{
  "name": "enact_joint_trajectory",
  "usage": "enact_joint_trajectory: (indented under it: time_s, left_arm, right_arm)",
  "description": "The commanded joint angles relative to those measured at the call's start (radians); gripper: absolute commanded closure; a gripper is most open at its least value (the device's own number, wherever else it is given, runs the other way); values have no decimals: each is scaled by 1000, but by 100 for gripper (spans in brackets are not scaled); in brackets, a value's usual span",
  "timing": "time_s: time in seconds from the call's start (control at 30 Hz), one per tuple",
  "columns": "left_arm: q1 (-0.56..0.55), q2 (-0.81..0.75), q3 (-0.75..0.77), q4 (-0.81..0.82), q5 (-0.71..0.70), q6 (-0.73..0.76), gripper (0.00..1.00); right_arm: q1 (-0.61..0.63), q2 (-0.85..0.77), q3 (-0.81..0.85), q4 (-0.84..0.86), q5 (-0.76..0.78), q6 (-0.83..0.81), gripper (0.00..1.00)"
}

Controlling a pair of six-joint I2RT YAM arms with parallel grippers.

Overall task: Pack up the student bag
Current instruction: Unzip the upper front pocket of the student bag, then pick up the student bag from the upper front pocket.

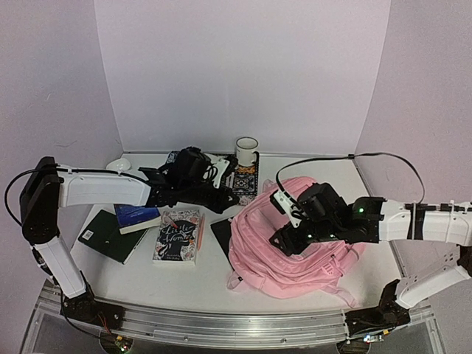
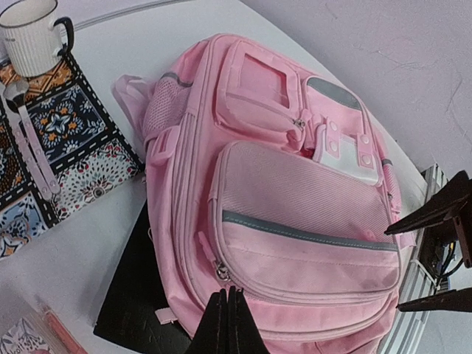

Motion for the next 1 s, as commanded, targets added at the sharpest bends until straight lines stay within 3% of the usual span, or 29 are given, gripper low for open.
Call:
enact_joint_trajectory:
  time_s: [0.0, 0.1, 0.3, 0.5, 0.6, 0.73, 0.8, 0.87, 0.97]
  left_arm:
    - [5, -43, -43, 50, -7, -75, 98]
    - [6, -42, -75, 63, -14, -106, 90]
    - [22, -41, -104, 64, -22, -137, 74]
    - [37, -31, -110, 64, -10, -151, 64]
    - [43, -27, -110, 64, 10, -153, 63]
    - [45, -23, -107, 88, 31, -150, 61]
    - [45, -23, -108, 95, 47, -135, 60]
    - [45, -24, -110, 100, 71, -110, 59]
    - [45, -29, -112, 113, 119, -45, 57]
  right_arm:
    - [-3, 89, 113, 49, 52, 11, 28]
    - [-3, 171, 172, 58, 102, 26, 21]
    - [-1, 329, 267, 53, 145, 46, 18]
    - [0, 443, 319, 10, 208, 50, 21]
    - [0, 464, 306, 4, 235, 36, 37]
    - [-2, 436, 275, -19, 209, 2, 77]
    - [-1, 397, 247, -22, 182, -21, 93]
    - [-1, 345, 223, -22, 137, -47, 100]
    - [-1, 255, 178, -24, 43, -103, 100]
